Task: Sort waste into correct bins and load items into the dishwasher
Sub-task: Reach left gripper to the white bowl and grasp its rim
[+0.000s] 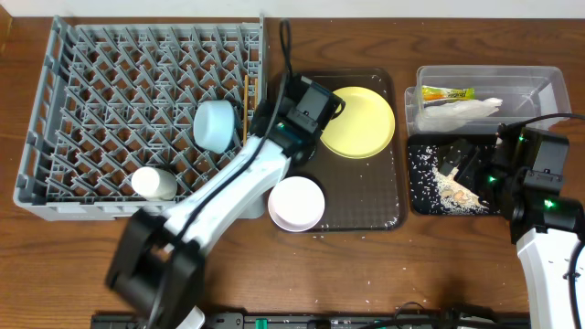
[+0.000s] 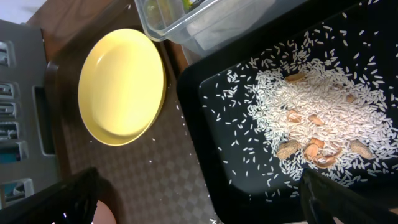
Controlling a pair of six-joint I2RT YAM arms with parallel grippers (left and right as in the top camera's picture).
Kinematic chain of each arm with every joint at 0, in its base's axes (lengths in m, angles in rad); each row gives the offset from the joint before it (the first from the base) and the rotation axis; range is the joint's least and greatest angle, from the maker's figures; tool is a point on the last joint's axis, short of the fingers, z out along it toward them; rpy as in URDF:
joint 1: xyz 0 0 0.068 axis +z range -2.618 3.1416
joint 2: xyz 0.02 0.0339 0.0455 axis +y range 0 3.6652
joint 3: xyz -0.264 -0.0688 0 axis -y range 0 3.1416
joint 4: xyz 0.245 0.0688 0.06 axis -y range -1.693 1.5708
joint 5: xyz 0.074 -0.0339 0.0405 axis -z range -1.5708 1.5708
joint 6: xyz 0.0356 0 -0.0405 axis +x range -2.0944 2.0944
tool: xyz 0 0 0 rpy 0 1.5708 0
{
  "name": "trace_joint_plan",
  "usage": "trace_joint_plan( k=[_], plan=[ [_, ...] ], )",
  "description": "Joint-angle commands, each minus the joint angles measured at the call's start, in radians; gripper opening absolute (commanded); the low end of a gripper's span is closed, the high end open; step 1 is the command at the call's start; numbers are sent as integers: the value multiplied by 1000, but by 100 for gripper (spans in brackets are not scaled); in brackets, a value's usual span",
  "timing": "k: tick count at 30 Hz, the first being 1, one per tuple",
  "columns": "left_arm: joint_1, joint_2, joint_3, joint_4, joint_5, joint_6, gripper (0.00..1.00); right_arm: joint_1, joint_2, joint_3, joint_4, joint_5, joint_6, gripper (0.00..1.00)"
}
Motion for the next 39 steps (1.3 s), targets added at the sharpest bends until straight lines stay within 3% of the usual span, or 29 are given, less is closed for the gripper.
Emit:
trace_joint_plan(
  k=[1,4,7,10,15,16,25,33,39],
  plan=[
    [12,-90,10,-15,185,-38,50,-3,-10,14,-1,-4,4,99],
    [12,-135,10,-56,287,-40,49,-3,-10,14,-1,-4,4,99],
    [12,-146,10,-128,370,-101,28,-3,-10,14,-1,-4,4,99],
    [12,-140,6,-207,439,-179,14,-3,-10,14,-1,-4,4,99],
    [10,-125,-29,-265,660,-250,8,-3,-10,14,-1,-4,4,99],
    [2,-117,-48,-264,709,-250,8,-3,-10,14,-1,-4,4,99],
    [-71,-41,-178,-218,709,-388,8,-3,-10,14,-1,-4,4,99],
    [-156,122,-198,38,718,-411,8,-3,-10,14,-1,-4,4,99],
    [-199,155,-164,167,829,-413,8,-3,-10,14,-1,-4,4,99]
  ],
)
